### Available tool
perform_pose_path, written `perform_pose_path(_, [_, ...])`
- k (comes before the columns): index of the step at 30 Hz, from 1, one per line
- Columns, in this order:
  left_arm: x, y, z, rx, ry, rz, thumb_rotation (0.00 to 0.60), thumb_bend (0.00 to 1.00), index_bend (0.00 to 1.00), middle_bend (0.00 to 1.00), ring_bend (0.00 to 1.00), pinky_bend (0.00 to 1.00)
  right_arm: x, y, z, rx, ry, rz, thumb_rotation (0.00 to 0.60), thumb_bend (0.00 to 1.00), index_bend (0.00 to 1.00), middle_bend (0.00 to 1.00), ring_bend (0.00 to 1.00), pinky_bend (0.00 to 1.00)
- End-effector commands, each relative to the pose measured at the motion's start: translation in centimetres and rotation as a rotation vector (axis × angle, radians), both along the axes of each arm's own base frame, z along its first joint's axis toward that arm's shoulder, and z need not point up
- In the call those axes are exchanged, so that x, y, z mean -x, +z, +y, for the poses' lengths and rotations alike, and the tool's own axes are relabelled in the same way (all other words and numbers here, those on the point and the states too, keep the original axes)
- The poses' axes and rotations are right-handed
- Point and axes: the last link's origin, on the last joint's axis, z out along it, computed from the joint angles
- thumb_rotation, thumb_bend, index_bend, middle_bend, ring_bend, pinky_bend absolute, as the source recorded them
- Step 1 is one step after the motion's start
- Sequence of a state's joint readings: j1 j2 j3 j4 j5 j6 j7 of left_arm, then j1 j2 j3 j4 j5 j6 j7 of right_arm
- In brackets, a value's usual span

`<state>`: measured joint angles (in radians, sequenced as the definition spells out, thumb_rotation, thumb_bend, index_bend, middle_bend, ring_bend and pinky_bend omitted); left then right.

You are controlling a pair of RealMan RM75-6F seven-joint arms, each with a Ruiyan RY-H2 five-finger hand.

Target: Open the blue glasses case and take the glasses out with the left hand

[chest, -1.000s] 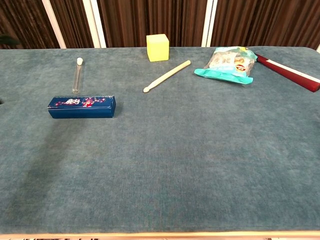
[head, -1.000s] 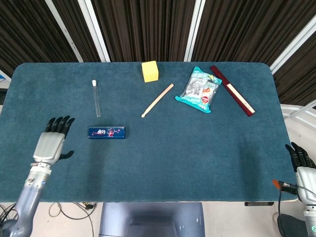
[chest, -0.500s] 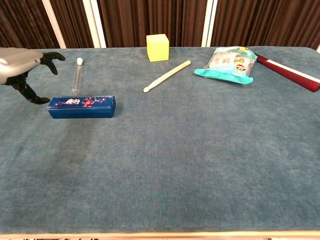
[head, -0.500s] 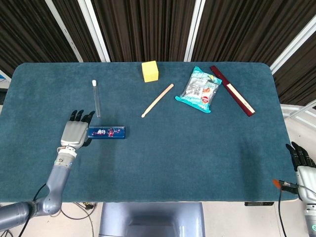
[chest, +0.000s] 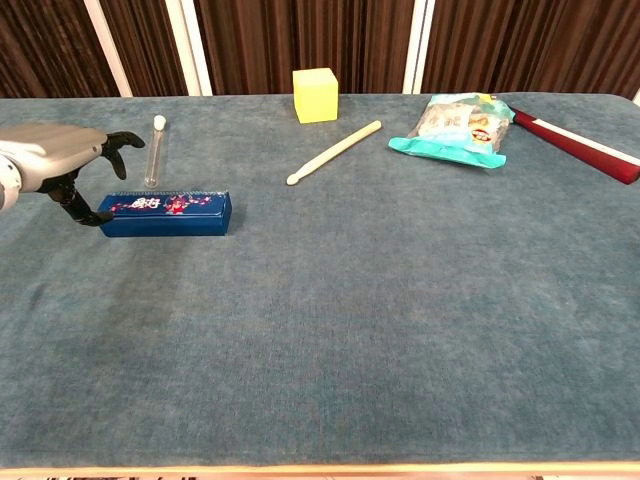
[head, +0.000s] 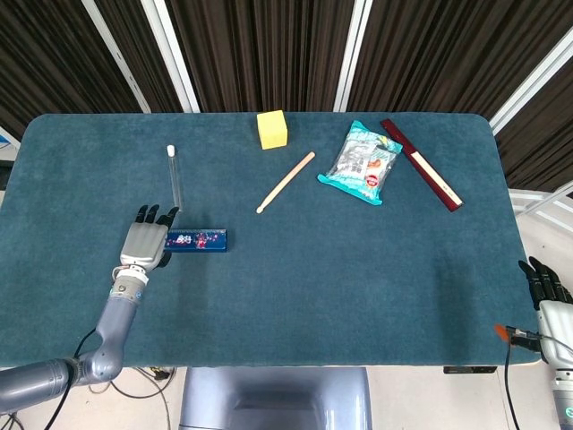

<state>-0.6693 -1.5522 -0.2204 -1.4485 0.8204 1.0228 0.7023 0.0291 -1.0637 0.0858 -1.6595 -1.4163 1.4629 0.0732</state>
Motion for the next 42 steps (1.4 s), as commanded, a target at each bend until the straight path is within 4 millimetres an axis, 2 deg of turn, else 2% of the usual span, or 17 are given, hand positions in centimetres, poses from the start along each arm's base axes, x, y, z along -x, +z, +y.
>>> perform_pose_path(1, [0.0,-0.2,0.3,0.0,0.002,0.001,0.6,0.31,0.0,0.26,0.0,0.04,0.0,0.0,0.0,0.0,-0.001,-0.001,0.6,0.17,0.0,0.0,0.0,0.19])
perform_pose_path(23, [-0.4,-1.7,1.0,0.018,0.02,-0.005,0.6,0.36,0.03,0.29,0.0,0.04,0.0,0.0,0.0,0.007,-0.004,-0.007,0.6,0.17,0.0,0.0,0.0,0.19])
perform_pose_path(36, [-0.5,-1.6,1.1,0.011,0.016,-0.017,0.6,0.51,0.09,0.35,0.01,0.05,0.0,0.1,0.0,0.01,-0.004,-0.005,0.6,0.17,0.0,0.0,0.0,0.19])
perform_pose_path(42, [-0.6,-1.7,1.3,0.007,0.016,-0.026,0.6,0.54,0.1,0.36,0.01,0.05,0.0,0.1,0.0,0.011,-0.005,-0.005,0.6,0.17,0.0,0.0,0.0,0.19])
